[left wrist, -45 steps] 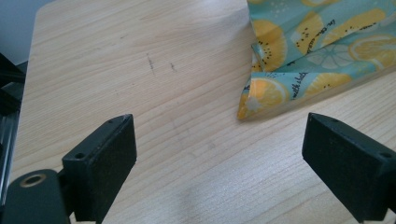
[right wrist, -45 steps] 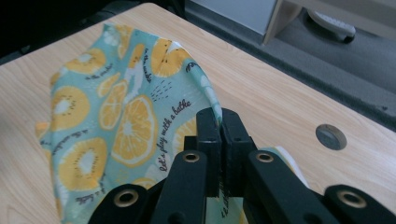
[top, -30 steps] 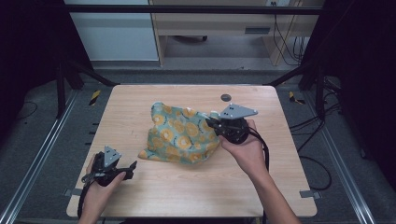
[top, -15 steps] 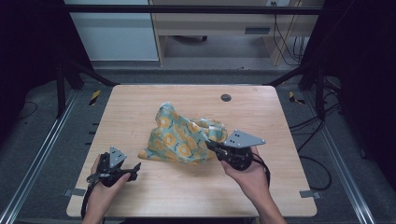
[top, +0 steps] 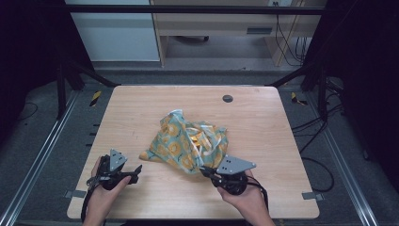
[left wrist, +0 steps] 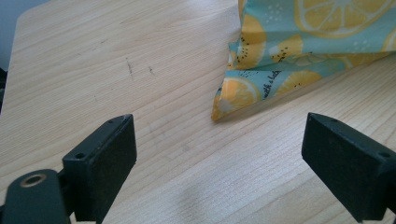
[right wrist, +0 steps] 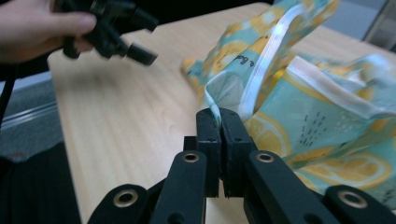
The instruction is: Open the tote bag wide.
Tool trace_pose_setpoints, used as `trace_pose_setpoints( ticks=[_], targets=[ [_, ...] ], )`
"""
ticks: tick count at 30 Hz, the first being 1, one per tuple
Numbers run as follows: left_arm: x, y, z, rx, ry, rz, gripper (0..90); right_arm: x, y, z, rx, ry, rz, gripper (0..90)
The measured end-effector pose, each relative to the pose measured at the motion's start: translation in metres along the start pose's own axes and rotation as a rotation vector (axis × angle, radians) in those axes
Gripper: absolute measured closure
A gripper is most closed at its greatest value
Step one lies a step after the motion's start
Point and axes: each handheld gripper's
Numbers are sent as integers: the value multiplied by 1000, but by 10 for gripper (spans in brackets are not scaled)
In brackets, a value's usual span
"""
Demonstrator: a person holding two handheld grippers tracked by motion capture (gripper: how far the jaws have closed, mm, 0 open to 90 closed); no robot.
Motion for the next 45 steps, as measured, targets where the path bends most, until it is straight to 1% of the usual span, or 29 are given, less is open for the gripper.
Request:
trace_pose_setpoints(
  ticks=[5, 6, 7, 8, 9, 10, 11, 15, 16, 19, 23, 24, 25, 26, 29, 30, 31, 34, 37, 39, 41, 43, 45],
  targets=[
    [-1, 0, 3, 11, 6, 2, 99, 15, 9, -7, -32, 1, -37, 870],
    [-1, 0, 3, 11, 6, 2, 99, 15, 9, -7, -32, 1, -37, 870],
    [-1, -1, 5, 17, 10, 3, 99, 21, 14, -12, -49, 6, -64, 864],
    [-2, -1, 6, 18, 12, 5, 99, 23, 15, -13, -58, 5, -76, 861],
    [-2, -1, 6, 18, 12, 5, 99, 25, 17, -15, -59, -2, -95, 859],
    [-2, -1, 7, 20, 13, 5, 99, 25, 17, -15, -59, -2, -95, 859],
    [-3, -1, 7, 21, 17, 5, 99, 26, 18, -15, -58, -5, -107, 857],
    [-4, -3, 9, 32, 16, 14, 99, 31, 20, -15, -61, 18, -130, 855],
    [-4, -3, 9, 35, 16, 14, 99, 31, 20, -15, -61, 18, -130, 855],
    [-6, -5, 11, 46, 21, 18, 104, 35, 21, -14, -64, 29, -156, 853],
    [-6, -5, 14, 51, 30, 16, 105, 39, 23, -14, -70, 40, -184, 852],
    [-6, -5, 14, 51, 30, 16, 105, 39, 23, -14, -70, 40, -184, 852],
    [-6, -5, 15, 52, 32, 13, 105, 43, 25, -14, -74, 53, -220, 852],
    [-6, -4, 15, 52, 33, 12, 105, 43, 25, -14, -74, 53, -220, 852],
    [-6, -4, 15, 58, 30, 6, 105, 48, 28, -12, -67, 66, -271, 849],
    [-7, -4, 15, 64, 27, 8, 110, 50, 29, -11, -59, 74, -284, 846],
    [-9, -6, 16, 73, 30, 11, 110, 50, 29, -11, -59, 74, -284, 846],
    [-17, -9, 21, 93, 49, 26, 116, 49, 27, -10, -59, 87, -266, 824],
    [-33, -11, 28, 126, 65, 44, 117, 48, 26, -9, -51, 90, -263, 793],
    [-47, -11, 33, 140, 73, 58, 116, 48, 25, -9, -52, 91, -256, 794],
    [-62, -8, 38, 163, 94, 57, 116, 48, 25, -9, -53, 84, -253, 820],
    [-83, -4, 44, 169, 116, 66, 114, 47, 24, -9, -55, 79, -256, 857],
    [-101, -1, 50, 177, 125, 76, 113, 47, 24, -9, -52, 72, -266, 879]
  ],
)
Point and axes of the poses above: each handheld gripper's, and its own axes: y roughly forward along the jaws, x roughly out of its underside, z roughly to its right, and after that the axes turned 9 degrees about -y, right-handed
